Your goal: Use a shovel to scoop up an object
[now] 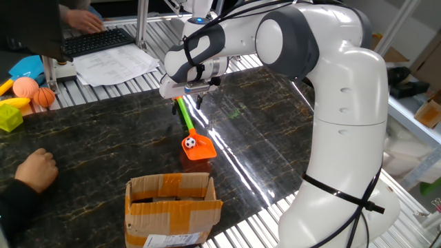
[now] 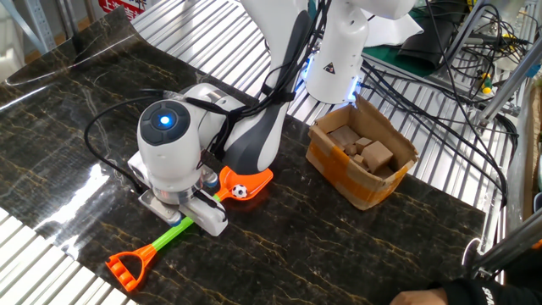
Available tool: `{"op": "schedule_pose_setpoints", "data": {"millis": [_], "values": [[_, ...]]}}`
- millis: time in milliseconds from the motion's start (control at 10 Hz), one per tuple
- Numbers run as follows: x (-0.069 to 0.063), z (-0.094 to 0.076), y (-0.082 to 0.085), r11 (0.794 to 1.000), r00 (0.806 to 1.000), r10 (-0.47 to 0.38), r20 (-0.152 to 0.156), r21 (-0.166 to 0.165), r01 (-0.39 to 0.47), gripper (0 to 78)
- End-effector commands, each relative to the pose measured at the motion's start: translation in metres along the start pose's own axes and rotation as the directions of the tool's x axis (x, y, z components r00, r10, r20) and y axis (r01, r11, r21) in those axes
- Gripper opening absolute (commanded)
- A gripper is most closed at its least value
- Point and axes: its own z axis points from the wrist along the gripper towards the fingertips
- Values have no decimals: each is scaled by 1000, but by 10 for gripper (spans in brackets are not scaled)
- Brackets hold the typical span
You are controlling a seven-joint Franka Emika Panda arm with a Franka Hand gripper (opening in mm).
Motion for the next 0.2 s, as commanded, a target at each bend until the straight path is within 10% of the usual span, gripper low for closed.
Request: {"op": "schedule_pose_setpoints", "data": {"millis": [100,200], "values": [[18,-47,-3,1000,999,28,33,-8,-27,774],[19,-50,-3,999,999,32,32,-8,-32,774]]}}
